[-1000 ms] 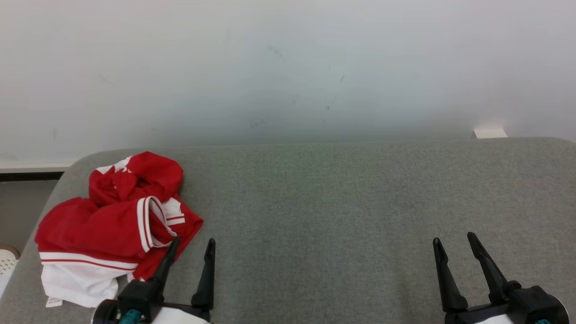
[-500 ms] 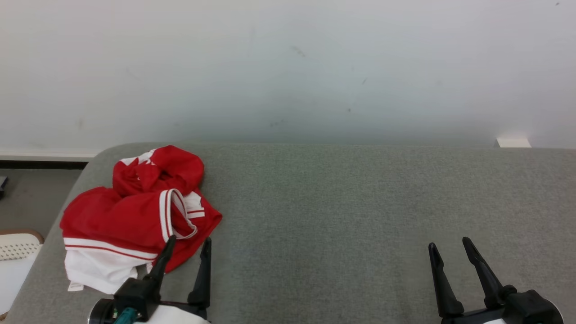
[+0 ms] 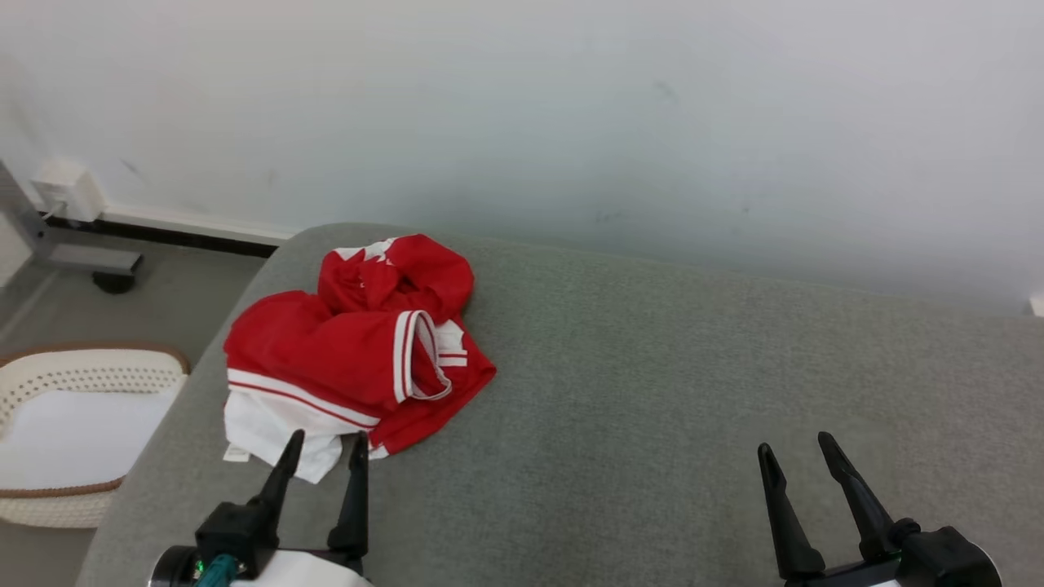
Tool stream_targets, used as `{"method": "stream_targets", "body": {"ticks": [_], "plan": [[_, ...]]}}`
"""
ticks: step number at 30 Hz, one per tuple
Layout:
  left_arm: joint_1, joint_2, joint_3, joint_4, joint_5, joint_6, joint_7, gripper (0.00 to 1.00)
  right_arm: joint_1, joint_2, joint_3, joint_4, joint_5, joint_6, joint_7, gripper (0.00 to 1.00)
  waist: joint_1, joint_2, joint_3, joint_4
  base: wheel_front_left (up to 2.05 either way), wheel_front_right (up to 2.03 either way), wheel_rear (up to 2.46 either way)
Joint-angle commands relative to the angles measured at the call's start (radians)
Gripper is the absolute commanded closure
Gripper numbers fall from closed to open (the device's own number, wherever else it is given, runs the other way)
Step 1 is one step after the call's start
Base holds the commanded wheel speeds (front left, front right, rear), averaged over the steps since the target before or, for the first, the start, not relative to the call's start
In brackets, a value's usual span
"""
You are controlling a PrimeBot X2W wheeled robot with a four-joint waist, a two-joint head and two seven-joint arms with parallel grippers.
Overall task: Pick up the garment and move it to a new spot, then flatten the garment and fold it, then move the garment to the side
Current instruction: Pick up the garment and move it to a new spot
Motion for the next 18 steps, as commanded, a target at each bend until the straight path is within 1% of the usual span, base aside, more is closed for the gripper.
{"method": "stream_targets", "body": {"ticks": [1, 6, 7, 10, 15, 18], "plan": [[-0.006, 0.005, 0.008, 0.006, -0.013, 0.005, -0.001, 0.00, -0.005, -0.001, 0.002, -0.004, 0.012, -0.002, 0.001, 0.00, 0.0000, 0.0000, 0.005, 0.050, 0.00, 0.00, 0.00], [-0.012, 0.005, 0.012, 0.020, -0.026, 0.010, -0.001, 0.00, -0.012, -0.001, 0.006, -0.007, 0.018, -0.002, 0.001, 0.00, 0.0000, 0.0000, 0.007, 0.114, 0.00, 0.00, 0.00], [-0.012, 0.005, 0.012, 0.020, -0.026, 0.010, -0.001, 0.00, -0.012, -0.001, 0.006, -0.007, 0.018, -0.002, 0.001, 0.00, 0.0000, 0.0000, 0.007, 0.114, 0.00, 0.00, 0.00], [-0.021, 0.005, 0.005, 0.030, -0.037, 0.013, -0.001, 0.00, -0.018, -0.001, 0.016, -0.004, 0.017, -0.002, 0.001, 0.00, 0.0000, 0.0000, 0.010, 0.151, 0.00, 0.00, 0.00], [-0.022, 0.005, 0.000, 0.038, -0.089, 0.007, -0.001, 0.00, -0.019, -0.001, 0.024, -0.004, 0.013, -0.002, 0.001, 0.00, 0.0000, 0.0000, 0.015, 0.166, 0.00, 0.00, 0.00], [-0.032, 0.005, -0.003, 0.044, -0.096, 0.004, -0.001, 0.00, -0.017, -0.001, 0.030, -0.005, 0.010, -0.002, 0.001, 0.00, 0.0000, 0.0000, 0.018, 0.163, 0.00, 0.00, 0.00]]}}
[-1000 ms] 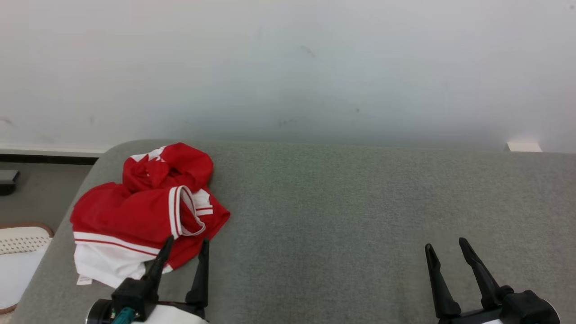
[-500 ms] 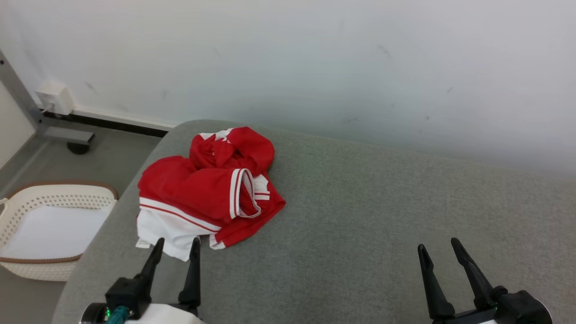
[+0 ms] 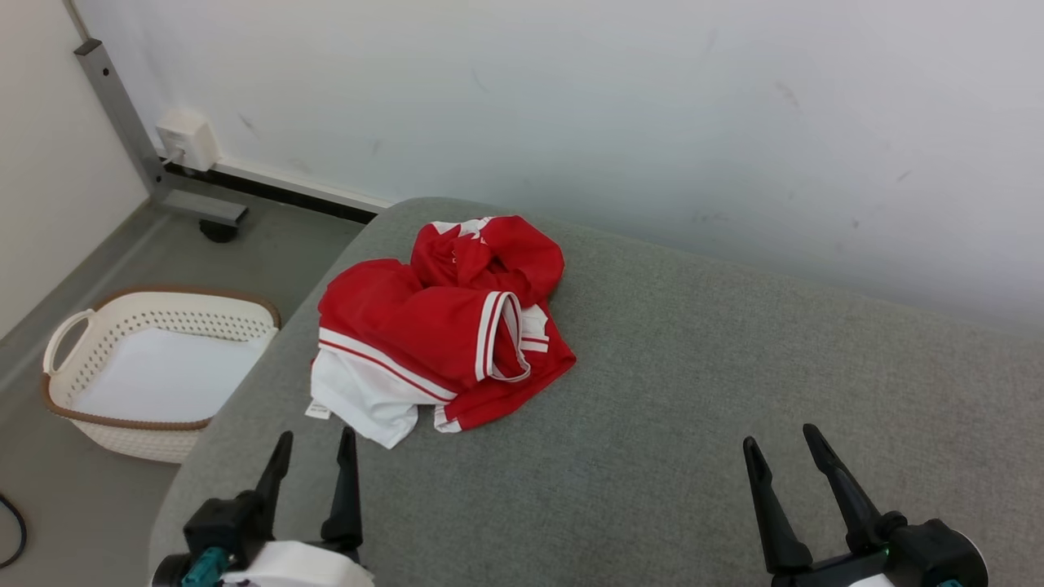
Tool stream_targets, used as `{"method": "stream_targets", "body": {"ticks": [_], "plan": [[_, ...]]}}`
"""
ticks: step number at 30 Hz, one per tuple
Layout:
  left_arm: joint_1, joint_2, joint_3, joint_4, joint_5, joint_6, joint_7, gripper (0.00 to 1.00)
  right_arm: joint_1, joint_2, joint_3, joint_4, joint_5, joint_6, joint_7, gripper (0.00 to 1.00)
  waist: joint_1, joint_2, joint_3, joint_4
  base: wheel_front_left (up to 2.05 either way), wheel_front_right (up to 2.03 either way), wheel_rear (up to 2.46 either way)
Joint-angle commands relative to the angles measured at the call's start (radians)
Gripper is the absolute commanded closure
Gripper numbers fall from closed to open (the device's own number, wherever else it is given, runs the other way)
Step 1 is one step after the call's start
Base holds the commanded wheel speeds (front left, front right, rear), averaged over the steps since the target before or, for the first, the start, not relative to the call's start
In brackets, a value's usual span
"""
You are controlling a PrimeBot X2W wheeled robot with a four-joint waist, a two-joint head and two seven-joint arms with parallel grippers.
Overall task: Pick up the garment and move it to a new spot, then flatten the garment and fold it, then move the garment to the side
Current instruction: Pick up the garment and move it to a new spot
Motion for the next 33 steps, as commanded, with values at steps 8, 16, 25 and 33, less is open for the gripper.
{"method": "stream_targets", "body": {"ticks": [8, 16, 25, 33], "plan": [[-0.089, 0.028, -0.028, 0.058, -0.018, -0.043, 0.032, 0.00, -0.011, -0.002, 0.005, 0.002, 0.007, -0.002, 0.001, 0.00, 0.0000, 0.0000, 0.006, -0.034, 0.00, 0.00, 0.00], [-0.265, 0.107, -0.017, 0.113, -0.064, -0.076, 0.224, 0.00, -0.032, -0.002, 0.019, 0.007, 0.019, -0.002, 0.001, 0.00, 0.0000, 0.0000, 0.010, -0.106, 0.00, 0.00, 0.00], [-0.441, 0.260, -0.013, 0.234, -0.129, -0.102, 0.492, 0.00, -0.068, -0.002, 0.071, 0.024, 0.019, -0.002, 0.001, 0.00, 0.0000, 0.0000, 0.073, -0.249, 0.00, 0.00, 0.00], [-0.521, 0.360, -0.038, 0.406, -0.234, -0.109, 0.663, 0.00, -0.112, -0.002, 0.083, 0.027, 0.024, -0.002, 0.001, 0.00, 0.0000, 0.0000, 0.142, -0.369, 0.00, 0.00, 0.00]]}}
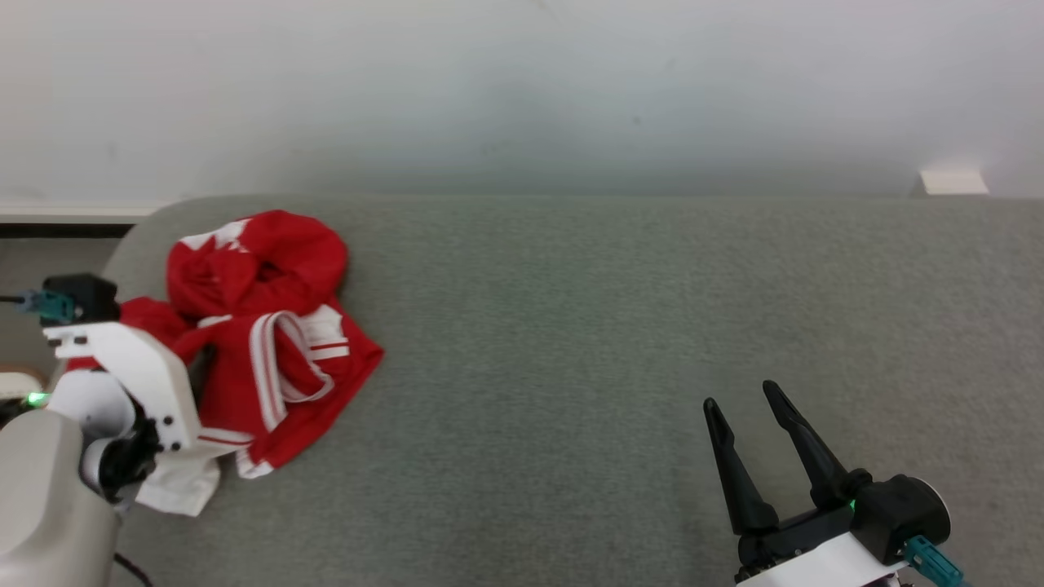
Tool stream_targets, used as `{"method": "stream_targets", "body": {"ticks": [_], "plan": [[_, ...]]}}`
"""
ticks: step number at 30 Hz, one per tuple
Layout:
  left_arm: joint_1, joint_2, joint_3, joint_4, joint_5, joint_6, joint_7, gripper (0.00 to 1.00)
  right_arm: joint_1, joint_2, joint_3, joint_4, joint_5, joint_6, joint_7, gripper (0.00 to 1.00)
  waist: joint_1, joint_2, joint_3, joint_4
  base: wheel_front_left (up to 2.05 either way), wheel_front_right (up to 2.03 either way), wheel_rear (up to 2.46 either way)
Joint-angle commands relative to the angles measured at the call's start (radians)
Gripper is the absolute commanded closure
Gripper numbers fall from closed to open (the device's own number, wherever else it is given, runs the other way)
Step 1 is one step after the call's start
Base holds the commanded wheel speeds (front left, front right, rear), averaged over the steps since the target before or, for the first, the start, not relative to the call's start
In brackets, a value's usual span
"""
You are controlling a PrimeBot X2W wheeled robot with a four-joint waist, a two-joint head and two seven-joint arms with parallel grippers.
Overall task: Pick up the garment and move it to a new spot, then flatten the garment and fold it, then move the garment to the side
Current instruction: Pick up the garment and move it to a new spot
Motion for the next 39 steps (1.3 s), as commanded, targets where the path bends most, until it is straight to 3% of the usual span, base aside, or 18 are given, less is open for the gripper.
{"method": "stream_targets", "body": {"ticks": [1, 7, 12, 13, 14, 15, 25, 32, 39], "plan": [[-0.002, 0.020, -0.011, 0.032, -0.014, -0.002, 0.026, 0.00, -0.012, -0.003, 0.002, 0.003, 0.000, -0.002, 0.001, 0.00, -0.0001, 0.0000, 0.039, -0.057, 0.00, 0.00, 0.00], [0.025, 0.056, -0.048, 0.161, -0.035, -0.002, 0.112, 0.00, -0.024, -0.003, 0.007, 0.008, 0.002, -0.002, 0.001, 0.00, -0.0001, 0.0000, 0.053, -0.116, 0.00, 0.00, 0.00], [0.051, 0.072, -0.059, 0.232, -0.055, -0.002, 0.098, 0.00, -0.026, -0.003, 0.010, 0.008, 0.006, -0.002, 0.001, 0.00, -0.0001, 0.0000, 0.053, -0.152, 0.00, 0.00, 0.00], [0.054, 0.075, -0.061, 0.238, -0.056, -0.002, 0.084, 0.36, -0.024, -0.003, 0.010, 0.008, 0.005, -0.002, 0.001, 0.00, -0.0001, 0.0000, 0.052, -0.155, 0.00, 0.00, 0.00], [0.055, 0.074, -0.063, 0.242, -0.063, 0.000, 0.070, 0.84, -0.021, -0.003, 0.009, 0.008, 0.003, -0.002, 0.001, 0.00, -0.0001, 0.0000, 0.048, -0.158, 0.00, 0.00, 0.00], [0.055, 0.071, -0.068, 0.244, -0.068, 0.000, 0.061, 1.00, -0.016, -0.003, 0.007, 0.009, 0.000, -0.002, 0.001, 0.00, -0.0001, 0.0000, 0.044, -0.159, 0.00, 0.00, 0.00], [0.027, 0.084, -0.132, 0.209, -0.098, 0.000, 0.004, 1.00, 0.017, -0.003, -0.003, 0.016, -0.004, -0.002, 0.001, 0.00, -0.0001, 0.0000, -0.019, -0.129, 0.00, 0.00, 0.00], [-0.037, 0.132, -0.196, 0.103, -0.041, 0.000, -0.056, 1.00, 0.043, -0.003, -0.012, 0.029, 0.011, -0.002, 0.001, 0.00, -0.0001, 0.0000, -0.084, -0.078, 0.00, 0.00, 0.00], [-0.098, 0.122, -0.225, -0.076, -0.031, 0.000, -0.032, 1.00, 0.065, -0.003, -0.027, 0.028, 0.017, -0.002, 0.001, 0.00, -0.0001, 0.0000, -0.119, -0.044, 0.00, 0.00, 0.00]]}}
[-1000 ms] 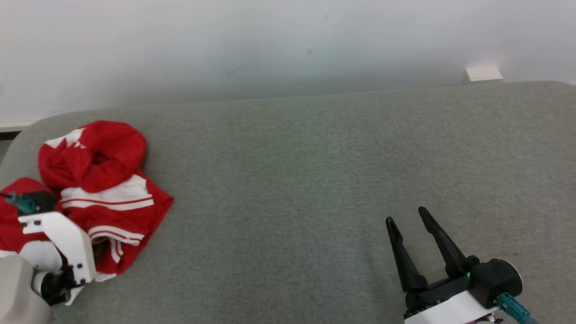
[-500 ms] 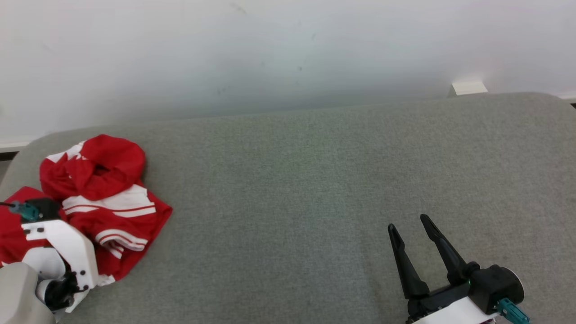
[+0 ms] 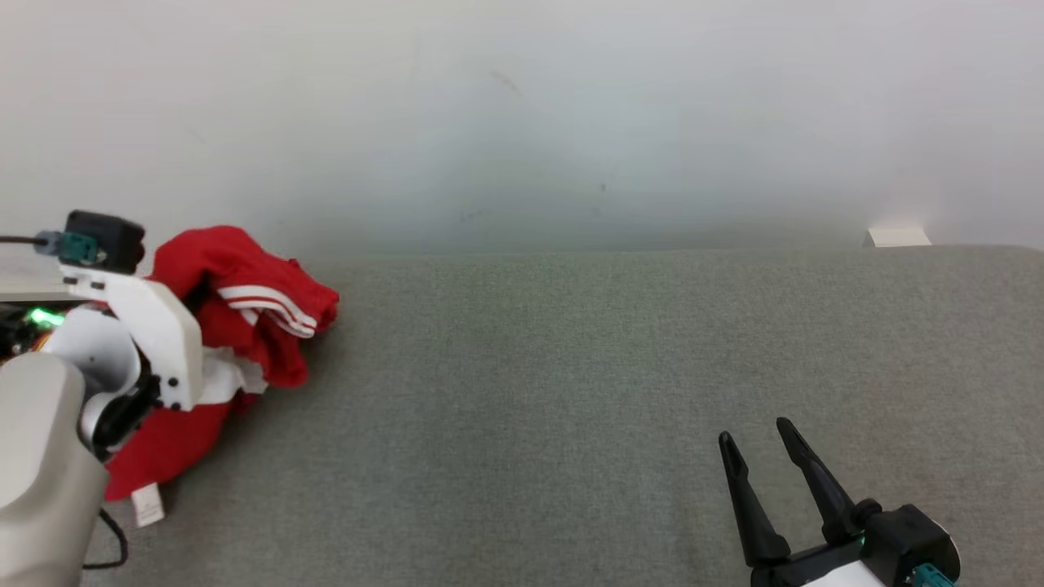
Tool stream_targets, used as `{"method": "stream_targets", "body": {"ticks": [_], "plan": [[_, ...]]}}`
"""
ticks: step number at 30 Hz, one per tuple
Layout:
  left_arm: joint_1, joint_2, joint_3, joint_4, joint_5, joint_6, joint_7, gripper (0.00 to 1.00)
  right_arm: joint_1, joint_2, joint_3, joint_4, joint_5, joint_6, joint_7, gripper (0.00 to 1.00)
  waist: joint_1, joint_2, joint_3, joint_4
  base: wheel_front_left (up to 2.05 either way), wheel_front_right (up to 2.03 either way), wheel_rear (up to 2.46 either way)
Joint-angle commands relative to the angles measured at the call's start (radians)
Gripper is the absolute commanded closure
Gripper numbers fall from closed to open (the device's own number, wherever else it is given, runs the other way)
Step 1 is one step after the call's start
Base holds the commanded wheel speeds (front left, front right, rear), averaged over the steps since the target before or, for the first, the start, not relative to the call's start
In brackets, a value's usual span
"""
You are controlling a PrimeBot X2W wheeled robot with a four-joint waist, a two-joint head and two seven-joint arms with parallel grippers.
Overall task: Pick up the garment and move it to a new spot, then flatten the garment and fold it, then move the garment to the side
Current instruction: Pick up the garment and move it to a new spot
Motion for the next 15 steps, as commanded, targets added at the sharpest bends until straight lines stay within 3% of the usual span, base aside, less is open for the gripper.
{"method": "stream_targets", "body": {"ticks": [1, 7, 15], "plan": [[-0.021, 0.000, -0.003, -0.056, 0.003, 0.003, 0.011, 1.00, 0.016, -0.003, -0.003, 0.001, 0.002, -0.002, 0.001, 0.00, -0.0001, 0.0000, -0.012, 0.011, 0.00, 0.00, 0.00], [-0.035, -0.004, -0.009, -0.226, -0.004, 0.013, 0.042, 1.00, 0.017, -0.003, -0.006, -0.002, 0.006, -0.002, 0.001, 0.00, -0.0001, 0.0000, -0.023, 0.003, 0.00, 0.00, 0.00], [-0.018, -0.067, -0.012, -0.496, -0.057, 0.037, 0.057, 1.00, 0.014, -0.003, -0.009, -0.004, 0.000, -0.002, 0.001, 0.00, -0.0001, 0.0000, -0.034, -0.066, 0.00, 0.00, 0.00]]}}
